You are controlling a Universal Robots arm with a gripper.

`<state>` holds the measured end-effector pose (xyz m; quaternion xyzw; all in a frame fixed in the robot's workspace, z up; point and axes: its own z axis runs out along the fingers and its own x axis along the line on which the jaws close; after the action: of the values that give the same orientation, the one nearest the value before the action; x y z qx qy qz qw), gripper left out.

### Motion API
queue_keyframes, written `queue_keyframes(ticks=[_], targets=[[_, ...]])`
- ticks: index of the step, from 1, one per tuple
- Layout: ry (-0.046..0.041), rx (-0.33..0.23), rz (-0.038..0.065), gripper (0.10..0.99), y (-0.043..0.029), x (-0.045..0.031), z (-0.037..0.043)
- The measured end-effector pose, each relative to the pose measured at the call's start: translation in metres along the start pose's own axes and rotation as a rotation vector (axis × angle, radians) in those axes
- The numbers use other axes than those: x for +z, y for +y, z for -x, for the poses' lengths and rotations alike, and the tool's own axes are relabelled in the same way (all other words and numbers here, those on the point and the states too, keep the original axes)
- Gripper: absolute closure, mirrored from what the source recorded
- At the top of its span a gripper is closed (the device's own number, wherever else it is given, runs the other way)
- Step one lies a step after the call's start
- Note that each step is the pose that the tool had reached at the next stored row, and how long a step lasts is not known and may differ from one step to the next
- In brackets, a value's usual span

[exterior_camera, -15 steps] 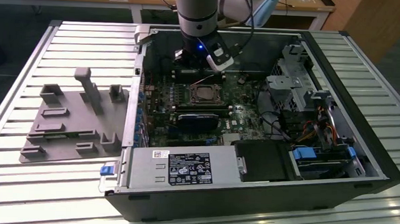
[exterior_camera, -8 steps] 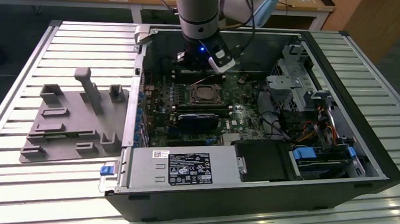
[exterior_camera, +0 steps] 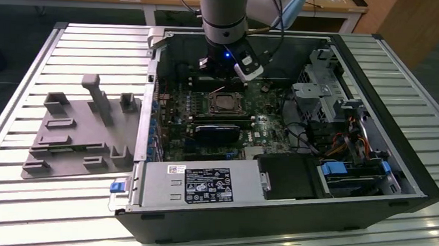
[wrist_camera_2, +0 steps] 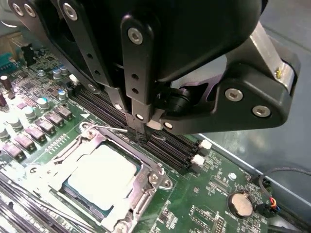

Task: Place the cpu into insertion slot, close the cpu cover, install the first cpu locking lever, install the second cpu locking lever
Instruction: 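Install the first cpu locking lever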

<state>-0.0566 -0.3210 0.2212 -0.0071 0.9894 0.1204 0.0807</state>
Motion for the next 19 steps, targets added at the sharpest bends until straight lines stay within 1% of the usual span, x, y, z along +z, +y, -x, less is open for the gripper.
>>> queue_keyframes(ticks=[3, 5, 8, 13, 14, 19], targets=[[-0.0004, 0.0, 0.0, 0.984, -0.0003, 0.0014, 0.001], [-0.0066, -0.002, 0.0, 0.984, -0.0008, 0.0032, 0.0007], [-0.0218, -0.005, 0.0, 0.984, -0.0013, 0.0052, 0.0003], [-0.054, -0.013, 0.001, 0.984, -0.0018, 0.0075, 0.0], [-0.0564, -0.014, 0.001, 0.984, -0.002, 0.0079, -0.0001], [-0.0565, -0.014, 0.001, 0.984, -0.002, 0.008, -0.0001]])
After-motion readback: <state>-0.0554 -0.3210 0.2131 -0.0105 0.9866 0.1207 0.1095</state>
